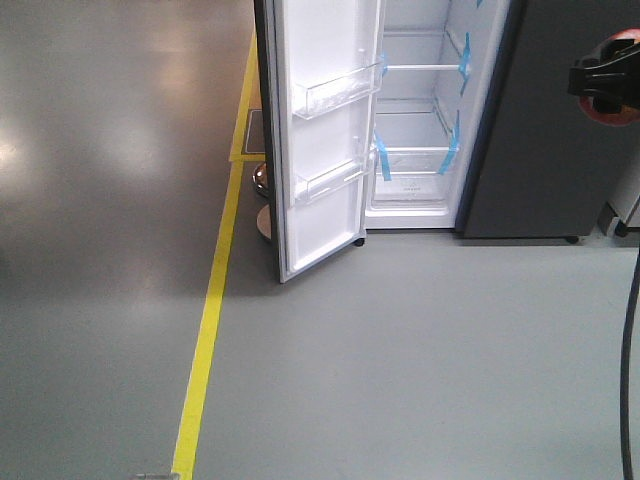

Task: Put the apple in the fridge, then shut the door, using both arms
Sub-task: 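Keep driving up to the refrigerator's open door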

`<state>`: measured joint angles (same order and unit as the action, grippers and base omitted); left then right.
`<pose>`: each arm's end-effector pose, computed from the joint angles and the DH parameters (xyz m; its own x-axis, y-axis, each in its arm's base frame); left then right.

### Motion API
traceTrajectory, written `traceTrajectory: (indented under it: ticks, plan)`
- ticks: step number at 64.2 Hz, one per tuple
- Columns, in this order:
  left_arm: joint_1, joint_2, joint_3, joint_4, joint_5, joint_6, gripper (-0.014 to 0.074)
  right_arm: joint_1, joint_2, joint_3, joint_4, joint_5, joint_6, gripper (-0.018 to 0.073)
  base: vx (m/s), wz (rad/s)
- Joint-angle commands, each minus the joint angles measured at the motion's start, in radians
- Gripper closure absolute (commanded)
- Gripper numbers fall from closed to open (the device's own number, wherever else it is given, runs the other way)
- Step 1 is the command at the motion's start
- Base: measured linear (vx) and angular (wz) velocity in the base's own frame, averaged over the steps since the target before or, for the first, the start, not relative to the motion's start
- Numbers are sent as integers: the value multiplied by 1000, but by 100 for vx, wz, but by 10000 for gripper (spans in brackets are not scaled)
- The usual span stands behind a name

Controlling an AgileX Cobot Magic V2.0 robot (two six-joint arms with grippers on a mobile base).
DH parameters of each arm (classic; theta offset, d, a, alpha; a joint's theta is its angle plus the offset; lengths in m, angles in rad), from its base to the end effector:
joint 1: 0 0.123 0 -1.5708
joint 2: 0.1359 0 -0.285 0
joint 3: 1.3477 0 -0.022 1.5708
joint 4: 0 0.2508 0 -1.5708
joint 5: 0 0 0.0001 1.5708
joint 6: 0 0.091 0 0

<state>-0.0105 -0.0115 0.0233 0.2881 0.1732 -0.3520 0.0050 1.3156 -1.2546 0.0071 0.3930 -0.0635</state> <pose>0.0562 0.0039 0.1909 -0.0879 -0.0669 -0.9939 -0.0443 0.9970 -0.0632 0.3011 0.0018 0.4018 -0.3576 -0.0587 -0.9320 -0.0279 0.9982 -0.0522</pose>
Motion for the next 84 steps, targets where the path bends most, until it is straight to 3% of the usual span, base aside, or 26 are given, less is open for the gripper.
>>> traceTrajectory:
  ticks: [1,84]
  plan:
    - [-1,-14,30,-1,-74,-2,602,-3,-32,-30,-1,-84,-7,489,14,1]
    - [-1,-14,30,-1,-74,-2,602,-3,-32,-30,-1,-83,-7,489,11,0]
